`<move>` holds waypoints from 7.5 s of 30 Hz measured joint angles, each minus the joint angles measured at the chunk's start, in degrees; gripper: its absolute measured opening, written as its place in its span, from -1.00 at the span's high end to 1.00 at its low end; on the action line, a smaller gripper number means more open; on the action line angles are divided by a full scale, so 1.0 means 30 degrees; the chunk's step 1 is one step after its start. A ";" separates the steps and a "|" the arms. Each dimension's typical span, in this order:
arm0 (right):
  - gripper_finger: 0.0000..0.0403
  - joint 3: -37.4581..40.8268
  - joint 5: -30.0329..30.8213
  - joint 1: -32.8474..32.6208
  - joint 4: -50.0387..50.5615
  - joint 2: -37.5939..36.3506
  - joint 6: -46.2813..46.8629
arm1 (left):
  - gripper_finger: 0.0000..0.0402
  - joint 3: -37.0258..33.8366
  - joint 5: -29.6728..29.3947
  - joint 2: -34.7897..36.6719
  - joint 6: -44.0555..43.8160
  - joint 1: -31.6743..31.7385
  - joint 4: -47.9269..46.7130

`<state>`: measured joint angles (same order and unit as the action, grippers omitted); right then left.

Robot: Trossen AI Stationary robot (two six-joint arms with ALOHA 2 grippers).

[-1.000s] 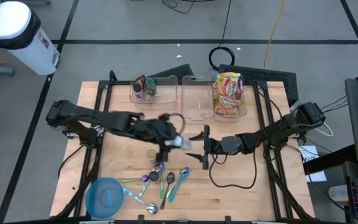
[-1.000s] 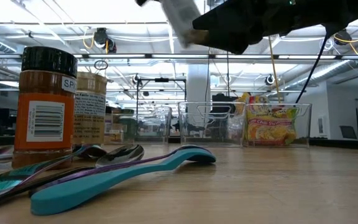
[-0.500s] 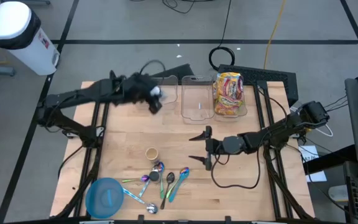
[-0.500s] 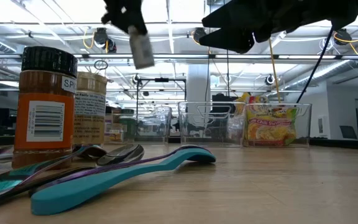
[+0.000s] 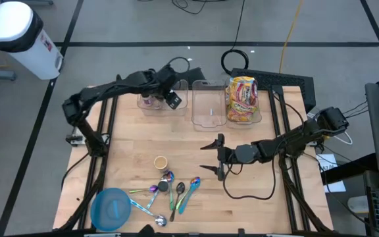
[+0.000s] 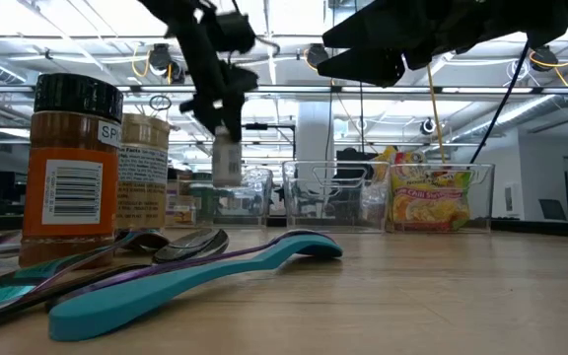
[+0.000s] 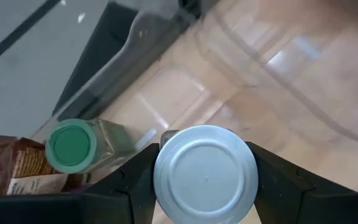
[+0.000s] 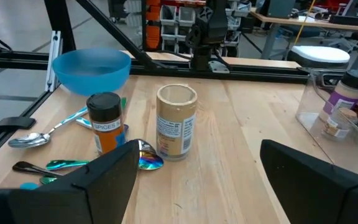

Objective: Pick & Place Food Item
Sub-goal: Put the white seasoning bottle into the left transparent bin, then put the orange seasoning bottle into the left transparent bin

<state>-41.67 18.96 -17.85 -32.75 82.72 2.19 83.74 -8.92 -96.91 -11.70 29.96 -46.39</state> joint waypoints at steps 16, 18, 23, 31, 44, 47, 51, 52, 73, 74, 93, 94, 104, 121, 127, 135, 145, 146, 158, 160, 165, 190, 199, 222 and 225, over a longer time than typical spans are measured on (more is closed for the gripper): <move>-0.61 0.0000 -0.0015 0.0000 0.0448 0.0000 0.0038 | -0.03 -0.3502 0.1804 -0.0780 -0.0197 0.1720 0.3471; -0.61 0.0000 -0.0015 0.0000 0.0439 0.0000 0.0038 | -0.03 -0.4236 0.1711 -0.0514 -0.0411 0.1958 0.3258; -0.61 0.0000 -0.0011 0.0015 0.0304 0.0000 0.0038 | -0.03 -0.5403 0.1128 0.0516 -0.0846 0.2278 0.3318; -0.61 0.0000 -0.0007 0.0015 0.0298 0.0000 0.0043 | -0.03 -0.5756 0.0748 0.1466 -0.0967 0.2373 0.2254; -0.61 0.0000 -0.0013 0.0007 0.0305 0.0000 0.0045 | -0.03 -0.5763 0.0374 0.1444 -0.1237 0.2380 0.3369; -0.61 0.0000 -0.0007 0.0007 0.0305 0.0000 0.0045 | -0.03 -0.5763 0.0236 0.1444 -0.1237 0.2380 0.3373; -0.61 0.0000 -0.0007 0.0000 0.0305 0.0000 0.0046 | -0.03 -0.5774 -0.0086 0.1437 -0.1433 0.2380 0.3390; -0.61 0.0000 -0.0008 0.0000 0.0305 0.0000 0.0045 | -0.03 -0.5895 -0.0191 0.1437 -0.1530 0.2380 0.3585; -0.61 0.0000 -0.0007 0.0007 0.0298 0.0007 0.0045 | -0.81 -0.7520 0.0575 0.1514 -0.1640 0.2584 0.4771; -0.61 0.0000 -0.0007 0.0007 0.0303 0.0007 0.0045 | -0.88 -0.7469 0.0433 0.1546 -0.1648 0.2596 0.4985; -0.61 0.0000 0.0070 0.0007 0.0298 0.0007 0.0045 | -0.28 -0.8908 0.1161 1.2066 -0.0291 -0.0818 0.5076; -0.61 0.0000 0.0073 0.0002 0.0298 0.0007 0.0050 | -0.28 -0.9620 0.0823 1.2908 -0.0291 -0.1694 0.5765; -0.61 -0.0022 -0.2640 -0.0029 -0.3358 0.1685 0.1148 | -0.31 -1.7480 -0.1480 1.9127 -0.0884 -0.9481 1.4561; -0.75 -0.7956 -0.3413 -0.0949 -0.2231 1.2294 -0.0523 | -0.29 -1.9416 -0.1692 1.9043 -0.1653 -1.2038 1.7621; -0.75 -1.1020 -0.3407 -0.0575 -0.1644 1.4422 -0.0491 | -0.31 -1.9416 -0.1684 1.8908 -0.1779 -1.2038 1.7652; -0.75 -1.2227 -0.4953 -0.0312 -0.1341 1.6156 0.0065 | -0.34 -1.9416 -0.1684 1.8915 -0.1676 -1.2038 1.7726; -0.58 -1.2378 -0.4889 -0.0295 -0.1678 1.6167 -0.0094 | -0.34 -1.9416 -0.1692 1.8915 -0.1676 -1.2038 1.7886; -0.55 -1.2378 -0.4881 -0.0299 -0.1772 1.6160 -0.0108 | -0.34 -1.9416 -0.1692 1.8915 -0.1676 -1.2038 1.7886; 0.09 -1.2378 -0.4867 -0.0299 -0.2015 1.6160 -0.0742 | -0.34 -1.9394 -0.1706 1.8498 -0.1672 -1.2038 1.7996; 0.20 -1.2378 -0.4873 -0.0299 -0.2019 1.6160 -0.0742 | -0.34 -1.9394 -0.1712 1.8337 -0.1676 -1.2031 1.7996; 0.37 -1.2378 -0.4867 -0.0299 -0.2017 1.6160 -0.0742 | -0.34 -1.9394 -0.1713 1.8259 -0.1676 -1.2031 1.7998; 0.40 -0.6455 -0.2768 -0.0563 0.5409 0.6310 -0.1392 | -0.34 -1.9387 -0.1920 1.7431 -0.4146 -1.2038 1.8928; 0.40 -0.1130 -0.2845 0.0713 -0.1147 0.4798 0.0267 | -0.34 -1.8654 -0.0098 1.3974 -0.4785 -1.2012 2.1221; 0.40 -0.0940 -0.2878 0.1421 -0.0583 0.4787 0.1050 | -0.34 -0.6400 0.0479 0.0969 0.0601 -1.3677 1.3238; 0.40 -0.0940 -0.2849 0.1421 -0.0533 0.4787 0.1058 | -0.34 -0.6236 0.0480 0.0461 0.0816 -1.3650 1.2728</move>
<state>-44.49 10.41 -13.58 -34.35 97.08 5.37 65.04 -7.49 -95.53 -9.26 -10.99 -8.21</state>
